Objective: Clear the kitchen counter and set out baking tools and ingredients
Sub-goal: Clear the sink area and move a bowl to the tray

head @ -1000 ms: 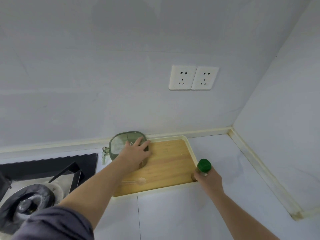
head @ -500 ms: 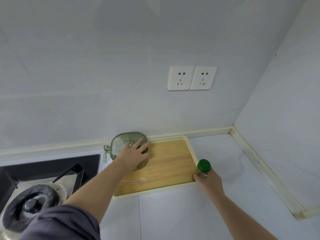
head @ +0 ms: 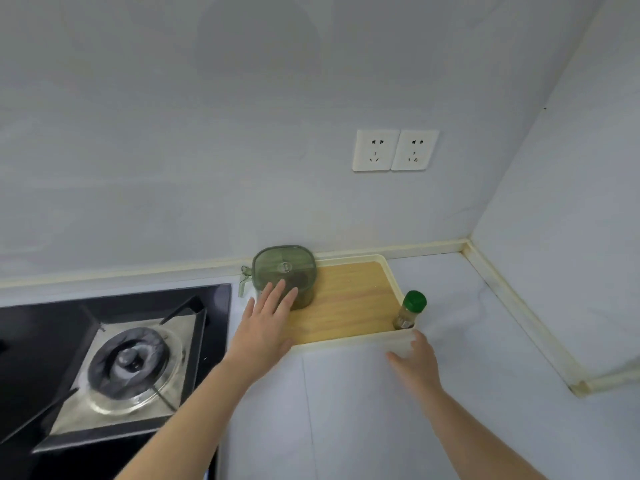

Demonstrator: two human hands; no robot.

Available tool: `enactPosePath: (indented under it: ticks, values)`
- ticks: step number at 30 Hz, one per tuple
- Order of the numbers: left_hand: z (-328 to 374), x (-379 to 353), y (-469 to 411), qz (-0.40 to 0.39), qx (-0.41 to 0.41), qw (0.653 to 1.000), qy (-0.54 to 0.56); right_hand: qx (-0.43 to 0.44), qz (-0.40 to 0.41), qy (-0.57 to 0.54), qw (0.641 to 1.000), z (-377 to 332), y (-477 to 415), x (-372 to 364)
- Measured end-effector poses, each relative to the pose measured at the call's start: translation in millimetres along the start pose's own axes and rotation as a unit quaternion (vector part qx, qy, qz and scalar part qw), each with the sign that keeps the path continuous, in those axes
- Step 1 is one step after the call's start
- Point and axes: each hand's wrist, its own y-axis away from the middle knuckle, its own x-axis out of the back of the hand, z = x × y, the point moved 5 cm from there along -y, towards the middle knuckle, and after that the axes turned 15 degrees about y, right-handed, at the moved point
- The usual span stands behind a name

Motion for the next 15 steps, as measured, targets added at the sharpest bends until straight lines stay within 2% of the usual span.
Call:
enactPosePath:
  ticks: [3,6,12,15]
  values:
    - [-9,14,65,0.033,0.032,0.995,0.09,0.049,-0.021,-0.025,0.998,-24,62,-19]
    - [-20,42,137,0.084,0.068,0.983,0.149,0.156,-0.028,-0.061,0.986,-71,135,-35]
    - [-51,110,293,0.222,0.099,0.946,0.213,0.327,-0.024,-0.13,0.936,-174,276,-48]
    - [-90,142,408,0.285,0.156,0.916,0.236,0.397,-0.072,-0.139,0.904,-233,376,-84]
